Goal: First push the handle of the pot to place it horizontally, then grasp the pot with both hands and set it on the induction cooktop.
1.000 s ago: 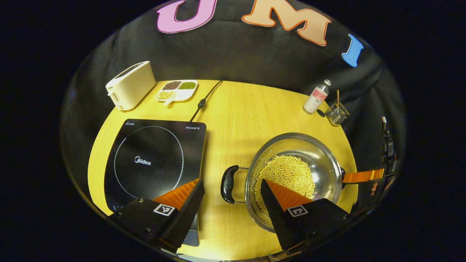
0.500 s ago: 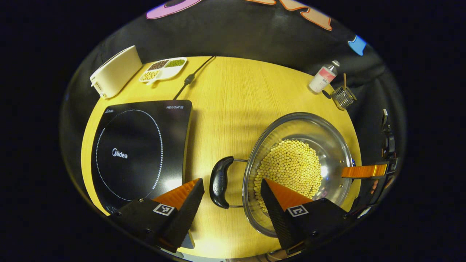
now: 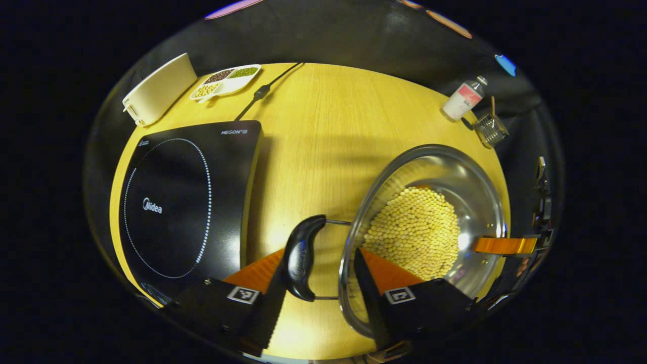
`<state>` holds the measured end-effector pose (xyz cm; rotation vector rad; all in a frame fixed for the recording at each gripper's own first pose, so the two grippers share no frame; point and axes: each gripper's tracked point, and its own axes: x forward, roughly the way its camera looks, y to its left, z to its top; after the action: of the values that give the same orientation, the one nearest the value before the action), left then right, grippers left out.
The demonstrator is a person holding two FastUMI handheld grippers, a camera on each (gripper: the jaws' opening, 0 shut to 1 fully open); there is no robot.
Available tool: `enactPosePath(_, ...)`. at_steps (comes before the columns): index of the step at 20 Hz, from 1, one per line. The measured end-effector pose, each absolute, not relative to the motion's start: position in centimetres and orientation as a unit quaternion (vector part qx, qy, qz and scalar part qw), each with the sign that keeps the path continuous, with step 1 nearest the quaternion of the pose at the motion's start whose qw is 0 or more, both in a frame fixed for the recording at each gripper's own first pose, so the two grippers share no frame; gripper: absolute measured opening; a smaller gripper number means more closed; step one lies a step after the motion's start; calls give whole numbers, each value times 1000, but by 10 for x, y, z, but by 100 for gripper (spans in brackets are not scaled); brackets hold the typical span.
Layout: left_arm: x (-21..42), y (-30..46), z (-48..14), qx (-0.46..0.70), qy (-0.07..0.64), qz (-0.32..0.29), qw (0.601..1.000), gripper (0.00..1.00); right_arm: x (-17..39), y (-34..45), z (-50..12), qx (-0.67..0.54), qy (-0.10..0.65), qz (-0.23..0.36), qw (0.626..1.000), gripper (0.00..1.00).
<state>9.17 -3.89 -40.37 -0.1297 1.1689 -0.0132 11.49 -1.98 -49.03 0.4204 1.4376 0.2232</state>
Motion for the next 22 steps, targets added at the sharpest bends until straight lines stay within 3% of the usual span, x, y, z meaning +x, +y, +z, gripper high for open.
enactPosePath(1,94,-40,-403,-70,548,-5,833,68,115,-19,-491,189,652,106,727,51)
enactPosePath(7,77,-50,-398,-121,547,-16,828,60,115,-30,-488,170,634,106,747,48)
enactPosePath(8,73,-52,-398,-124,543,-20,830,58,110,-34,-486,166,632,107,749,53)
enactPosePath(10,65,-56,-394,-118,536,-29,835,56,100,-39,-480,158,631,107,752,48)
enactPosePath(22,45,-14,-341,-107,530,-77,838,55,57,2,-421,180,605,83,772,48)
